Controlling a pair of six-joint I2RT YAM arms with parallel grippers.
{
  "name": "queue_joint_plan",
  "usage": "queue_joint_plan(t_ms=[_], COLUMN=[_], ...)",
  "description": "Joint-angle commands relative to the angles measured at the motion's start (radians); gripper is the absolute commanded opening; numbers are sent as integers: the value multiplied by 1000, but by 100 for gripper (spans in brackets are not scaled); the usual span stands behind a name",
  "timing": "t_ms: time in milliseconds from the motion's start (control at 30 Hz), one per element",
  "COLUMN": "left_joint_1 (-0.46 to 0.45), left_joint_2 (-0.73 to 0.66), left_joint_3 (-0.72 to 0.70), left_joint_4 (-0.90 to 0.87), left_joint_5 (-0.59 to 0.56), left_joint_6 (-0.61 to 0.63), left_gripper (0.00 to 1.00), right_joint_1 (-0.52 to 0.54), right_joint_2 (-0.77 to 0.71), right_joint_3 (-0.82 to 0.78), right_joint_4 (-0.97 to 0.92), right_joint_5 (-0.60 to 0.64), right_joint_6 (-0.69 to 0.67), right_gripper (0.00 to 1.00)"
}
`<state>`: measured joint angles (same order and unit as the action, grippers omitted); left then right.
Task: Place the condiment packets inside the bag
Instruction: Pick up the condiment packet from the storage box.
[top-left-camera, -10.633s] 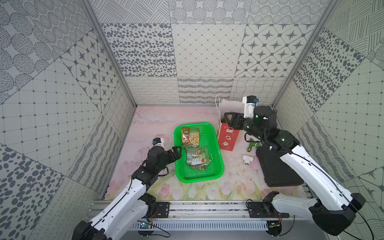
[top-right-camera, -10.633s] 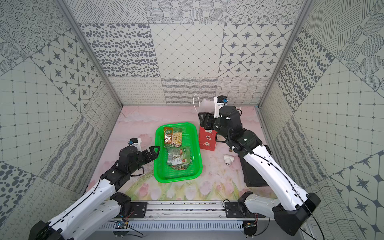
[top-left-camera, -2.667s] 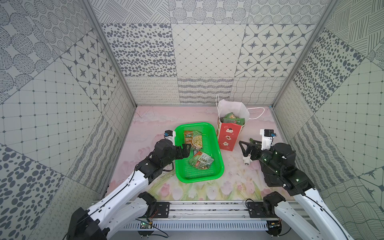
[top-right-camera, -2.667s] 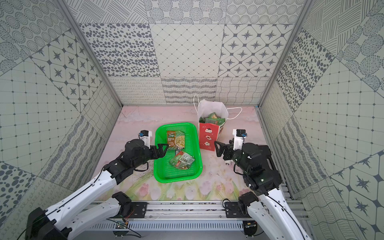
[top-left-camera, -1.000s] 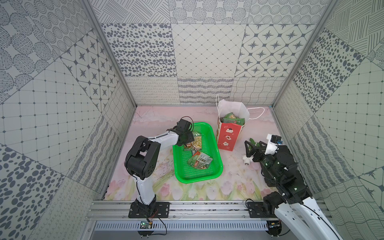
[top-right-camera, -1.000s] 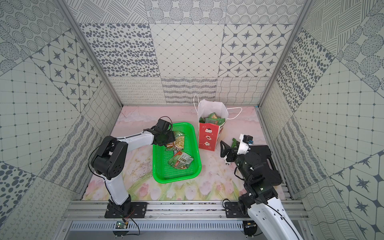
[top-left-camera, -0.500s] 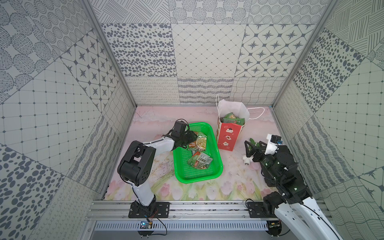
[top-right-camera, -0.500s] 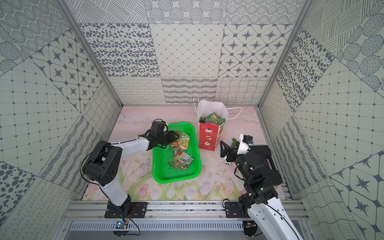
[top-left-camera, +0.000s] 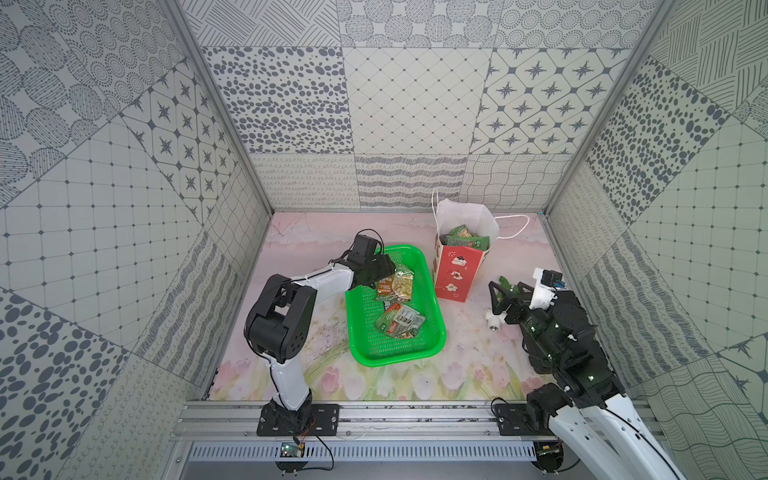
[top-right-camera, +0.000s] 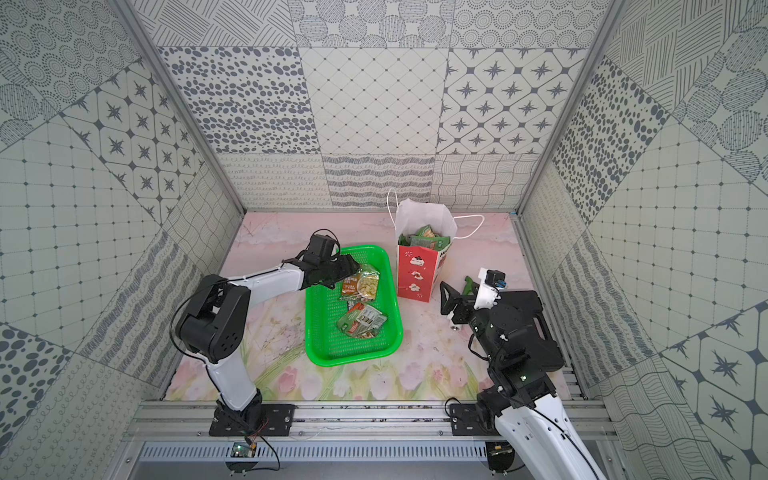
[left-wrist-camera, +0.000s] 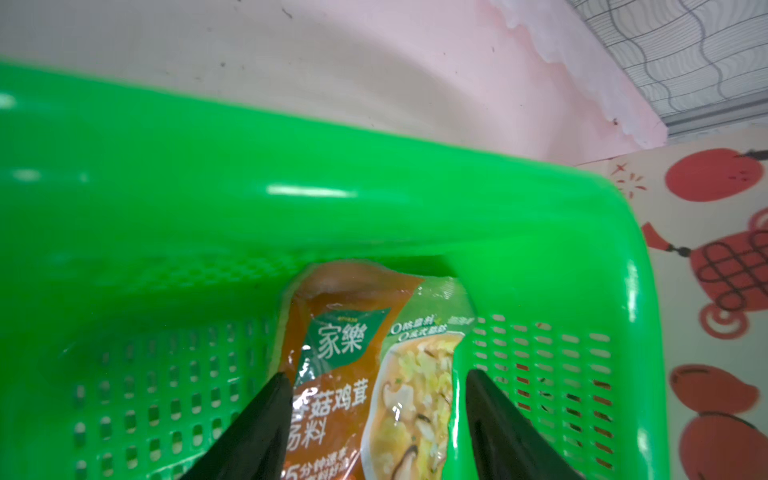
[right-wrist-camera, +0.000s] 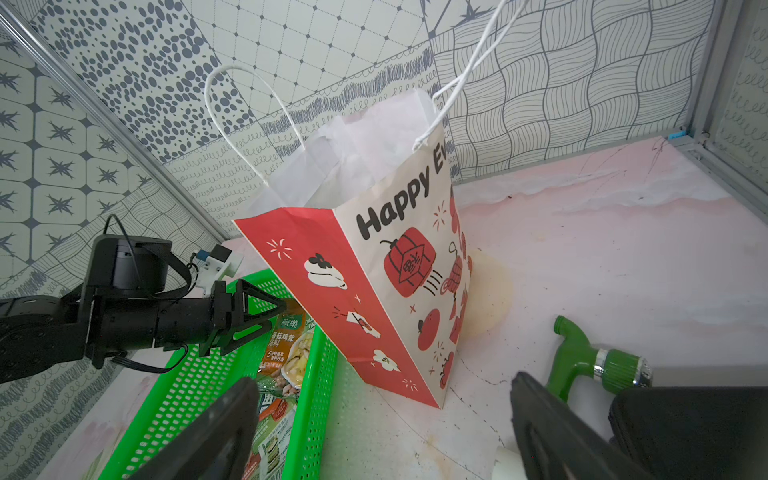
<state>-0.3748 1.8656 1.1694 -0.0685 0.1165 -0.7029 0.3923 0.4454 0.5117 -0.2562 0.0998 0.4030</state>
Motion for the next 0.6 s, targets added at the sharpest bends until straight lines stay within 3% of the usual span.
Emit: queue_joint_plan(t_ms=[0, 133, 300, 567], left_joint_1=[-1, -2, 0, 0], left_joint_2=[78, 117, 133, 34], left_joint_3=[86, 116, 102, -23], left_joint_4=[-178, -185, -137, 61], left_joint_5=[-129, -113, -11, 219], left_joint_6=[85, 91, 70, 3], left_gripper=[69, 71, 77, 65], right_joint_1=[3, 2, 2, 3], right_joint_2=[2, 6, 8, 11], right_joint_3=[-15, -15, -15, -18], right_joint_4=[54, 56, 58, 61], right_joint_5=[0, -3, -3, -5], right_joint_6=[-6, -6, -7, -7], right_gripper=[97, 97, 97, 97])
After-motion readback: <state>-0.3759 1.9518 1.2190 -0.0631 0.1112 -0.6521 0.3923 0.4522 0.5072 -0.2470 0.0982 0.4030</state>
